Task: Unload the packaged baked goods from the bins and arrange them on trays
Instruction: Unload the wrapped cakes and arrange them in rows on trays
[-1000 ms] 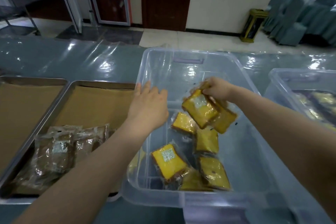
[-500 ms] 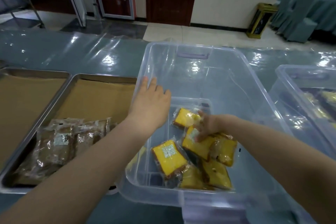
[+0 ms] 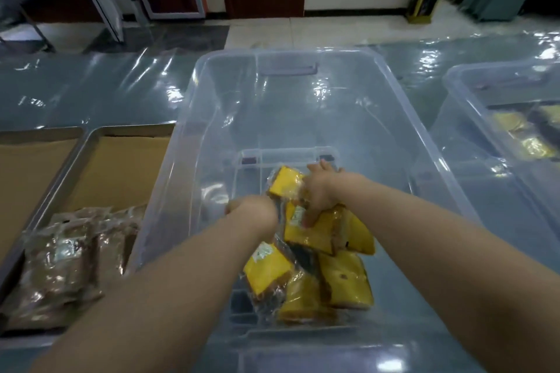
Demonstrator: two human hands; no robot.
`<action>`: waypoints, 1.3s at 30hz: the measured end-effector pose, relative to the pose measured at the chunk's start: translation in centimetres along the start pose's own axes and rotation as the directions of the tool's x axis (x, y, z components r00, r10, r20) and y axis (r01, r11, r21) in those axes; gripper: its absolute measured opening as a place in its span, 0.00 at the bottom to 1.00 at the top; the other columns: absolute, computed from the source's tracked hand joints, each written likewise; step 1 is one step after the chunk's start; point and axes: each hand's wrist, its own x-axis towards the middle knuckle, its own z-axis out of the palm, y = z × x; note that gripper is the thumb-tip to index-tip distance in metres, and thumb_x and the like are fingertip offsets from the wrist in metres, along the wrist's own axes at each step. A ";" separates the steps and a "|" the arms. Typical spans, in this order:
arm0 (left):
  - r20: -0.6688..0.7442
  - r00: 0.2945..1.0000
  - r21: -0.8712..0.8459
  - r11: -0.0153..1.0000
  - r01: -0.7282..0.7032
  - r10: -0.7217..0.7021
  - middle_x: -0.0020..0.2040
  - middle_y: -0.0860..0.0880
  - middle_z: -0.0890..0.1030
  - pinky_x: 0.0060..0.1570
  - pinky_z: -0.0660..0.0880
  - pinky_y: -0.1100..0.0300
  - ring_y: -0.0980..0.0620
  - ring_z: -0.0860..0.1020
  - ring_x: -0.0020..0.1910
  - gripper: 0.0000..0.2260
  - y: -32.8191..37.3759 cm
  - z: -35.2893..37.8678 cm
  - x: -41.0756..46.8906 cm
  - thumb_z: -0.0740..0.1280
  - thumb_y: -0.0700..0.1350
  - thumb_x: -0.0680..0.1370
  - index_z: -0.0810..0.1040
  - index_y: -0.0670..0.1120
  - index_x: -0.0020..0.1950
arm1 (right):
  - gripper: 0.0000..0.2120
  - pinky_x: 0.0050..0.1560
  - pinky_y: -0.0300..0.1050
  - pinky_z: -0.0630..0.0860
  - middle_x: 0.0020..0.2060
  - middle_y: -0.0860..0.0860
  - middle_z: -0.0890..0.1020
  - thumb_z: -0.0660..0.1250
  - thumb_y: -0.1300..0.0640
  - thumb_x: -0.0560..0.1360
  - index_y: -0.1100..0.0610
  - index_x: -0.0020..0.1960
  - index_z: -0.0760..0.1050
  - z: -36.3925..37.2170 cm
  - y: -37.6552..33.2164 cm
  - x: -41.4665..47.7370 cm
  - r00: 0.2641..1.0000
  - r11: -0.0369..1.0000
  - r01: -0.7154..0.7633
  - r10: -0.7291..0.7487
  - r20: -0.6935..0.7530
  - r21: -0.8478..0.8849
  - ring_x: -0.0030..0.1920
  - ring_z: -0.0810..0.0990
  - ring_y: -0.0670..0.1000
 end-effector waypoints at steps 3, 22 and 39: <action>0.126 0.992 -0.067 0.998 -0.002 0.010 0.64 0.43 0.73 0.62 0.70 0.50 0.41 0.72 0.63 0.29 0.4 1.3 1.0 0.66 0.59 0.75 0.69 0.41 0.68 | 0.51 0.69 0.69 0.49 0.77 0.53 0.45 0.75 0.33 0.58 0.51 0.74 0.60 0.9 0.7 0.8 1.000 0.993 0.011 -0.009 -0.016 0.121 0.75 0.39 0.61; -0.230 0.952 -0.102 0.978 0.183 -0.202 0.59 0.44 0.77 0.54 0.74 0.52 0.43 0.76 0.58 0.20 -3.1 -2.7 1.1 0.71 0.50 0.73 0.74 0.43 0.60 | 0.40 0.51 0.50 0.76 0.57 0.53 0.77 0.79 0.38 0.58 0.54 0.63 0.72 -2.1 0.0 -0.3 0.994 0.950 -0.041 0.071 -0.087 0.310 0.53 0.77 0.58; -0.795 0.372 -0.606 0.648 -0.461 -0.479 0.44 0.55 0.75 0.37 0.69 0.58 0.55 0.74 0.40 0.15 -20.5 -6.1 -18.1 0.73 0.52 0.69 0.70 0.54 0.48 | 0.24 0.43 0.47 0.78 0.42 0.43 0.82 0.79 0.40 0.57 0.47 0.49 0.76 -16.7 -7.4 -16.6 0.639 0.623 0.500 0.203 -0.742 0.602 0.44 0.80 0.46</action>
